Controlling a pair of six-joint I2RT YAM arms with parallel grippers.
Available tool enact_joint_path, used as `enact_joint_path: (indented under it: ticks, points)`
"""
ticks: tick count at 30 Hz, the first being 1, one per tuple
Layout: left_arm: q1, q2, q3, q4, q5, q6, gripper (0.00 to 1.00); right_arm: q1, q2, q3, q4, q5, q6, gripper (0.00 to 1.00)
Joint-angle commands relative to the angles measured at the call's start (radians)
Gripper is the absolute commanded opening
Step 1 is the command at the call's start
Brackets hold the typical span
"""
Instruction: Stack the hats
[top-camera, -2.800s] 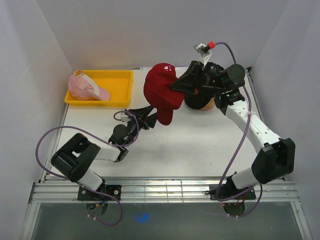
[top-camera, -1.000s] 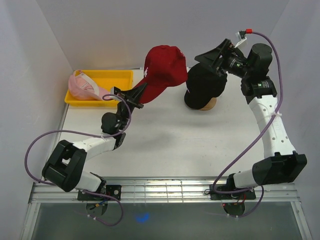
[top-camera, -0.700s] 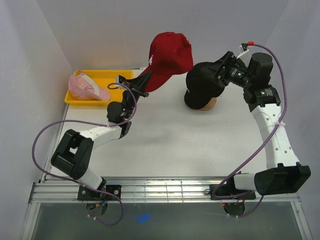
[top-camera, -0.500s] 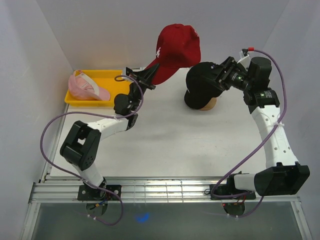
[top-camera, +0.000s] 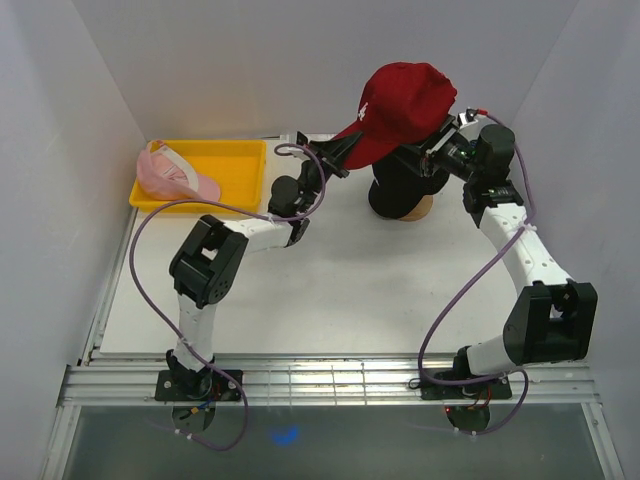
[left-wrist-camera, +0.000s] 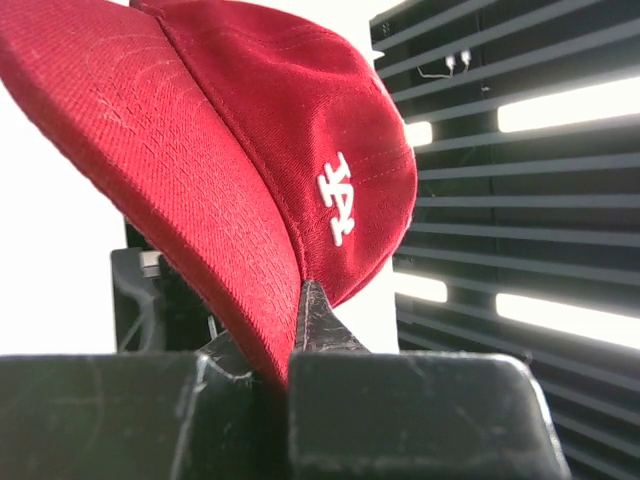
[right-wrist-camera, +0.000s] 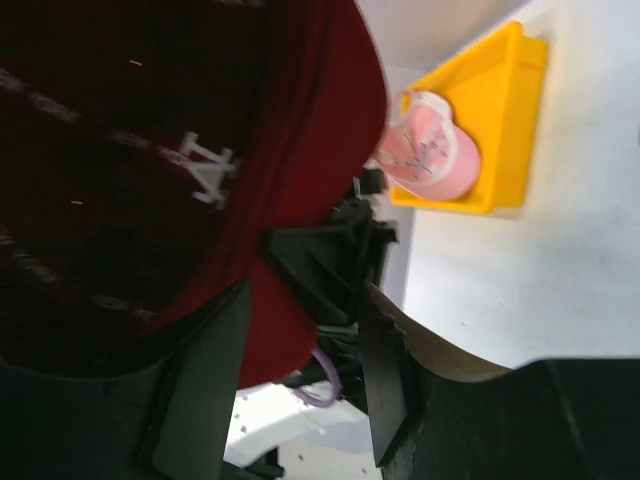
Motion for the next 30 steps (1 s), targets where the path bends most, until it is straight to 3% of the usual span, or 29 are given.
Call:
enact_joint_path:
  ticks: [1, 4, 7, 13, 17, 23, 30]
  points:
    - [-0.007, -0.016, 0.005, 0.346, 0.009, 0.004, 0.0, -0.008, 0.007, -0.063, 0.301, 0.058, 0.214, 0.53]
    - [0.002, -0.006, -0.02, 0.367, 0.014, 0.007, 0.0, -0.031, -0.001, -0.112, 0.372, 0.097, 0.255, 0.52]
    - [0.006, 0.038, 0.006, 0.392, 0.021, 0.004, 0.0, -0.06, -0.021, -0.114, 0.283, 0.093, 0.211, 0.52]
    - [0.008, 0.133, 0.129, 0.407, 0.049, 0.026, 0.0, -0.141, -0.07, 0.05, -0.259, 0.151, -0.154, 0.57]
    - [0.02, 0.2, 0.202, 0.418, 0.057, 0.046, 0.0, -0.2, -0.096, 0.073, -0.401, 0.149, -0.27, 0.59]
    - [0.036, 0.259, 0.244, 0.432, 0.057, 0.052, 0.0, -0.313, -0.147, 0.026, -0.495, 0.105, -0.399, 0.61]
    - [0.042, 0.362, 0.325, 0.434, 0.072, 0.041, 0.0, -0.316, -0.182, 0.037, -0.501, 0.116, -0.443, 0.61]
